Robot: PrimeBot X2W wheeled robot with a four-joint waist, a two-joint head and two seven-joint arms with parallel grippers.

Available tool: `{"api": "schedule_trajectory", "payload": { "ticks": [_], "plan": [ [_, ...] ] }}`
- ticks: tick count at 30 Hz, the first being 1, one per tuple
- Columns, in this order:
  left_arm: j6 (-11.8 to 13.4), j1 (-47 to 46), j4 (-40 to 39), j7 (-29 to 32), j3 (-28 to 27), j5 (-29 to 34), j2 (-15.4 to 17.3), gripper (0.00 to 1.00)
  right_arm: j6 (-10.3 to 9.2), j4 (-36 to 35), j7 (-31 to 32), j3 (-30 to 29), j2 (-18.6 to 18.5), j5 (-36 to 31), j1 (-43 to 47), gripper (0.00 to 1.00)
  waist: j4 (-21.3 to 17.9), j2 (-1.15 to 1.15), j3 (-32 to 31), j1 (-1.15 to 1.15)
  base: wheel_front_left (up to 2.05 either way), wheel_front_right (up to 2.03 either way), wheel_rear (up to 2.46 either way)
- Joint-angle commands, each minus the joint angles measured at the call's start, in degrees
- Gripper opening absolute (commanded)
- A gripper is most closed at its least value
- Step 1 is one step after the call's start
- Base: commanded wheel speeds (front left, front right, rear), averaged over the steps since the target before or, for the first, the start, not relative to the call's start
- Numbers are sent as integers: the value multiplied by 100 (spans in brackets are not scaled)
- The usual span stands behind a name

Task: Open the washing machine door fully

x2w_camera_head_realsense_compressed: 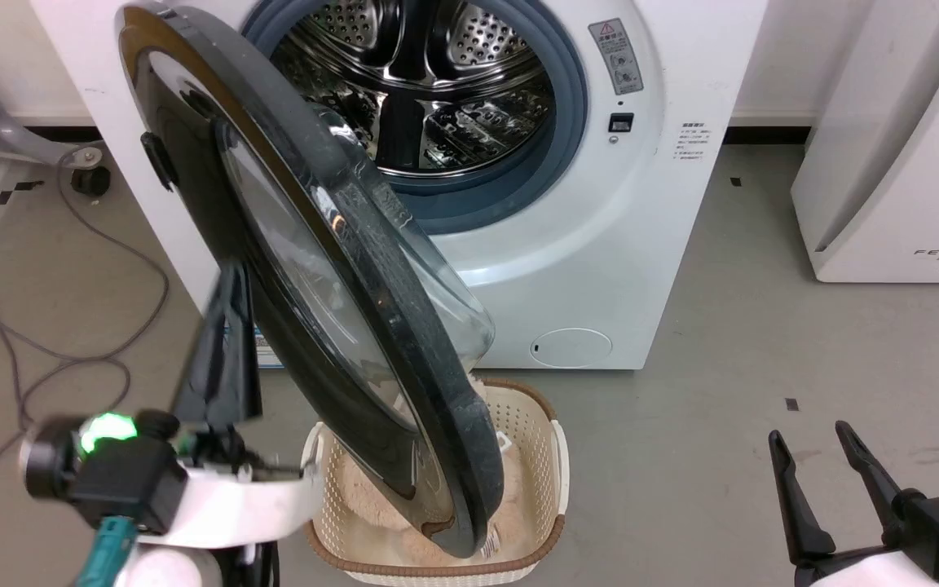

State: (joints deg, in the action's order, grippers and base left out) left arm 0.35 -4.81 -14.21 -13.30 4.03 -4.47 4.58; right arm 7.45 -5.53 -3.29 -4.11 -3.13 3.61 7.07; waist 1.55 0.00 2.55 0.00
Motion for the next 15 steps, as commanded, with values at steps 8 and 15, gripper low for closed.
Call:
{"api": "schedule_trajectory", "payload": {
  "ticks": [8, 15],
  "plan": [
    [-35, -760, -1307, 205, 176, 198, 95, 0, 3, 41, -24, -6, 25, 51, 19, 100, 6, 0, 2, 0, 0, 0, 0],
    [-281, -958, -1952, 530, 948, 195, 25, 0, 3, 43, 3, -22, 25, 46, 43, 100, -6, 0, 13, 0, 0, 0, 0]
  ]
}}
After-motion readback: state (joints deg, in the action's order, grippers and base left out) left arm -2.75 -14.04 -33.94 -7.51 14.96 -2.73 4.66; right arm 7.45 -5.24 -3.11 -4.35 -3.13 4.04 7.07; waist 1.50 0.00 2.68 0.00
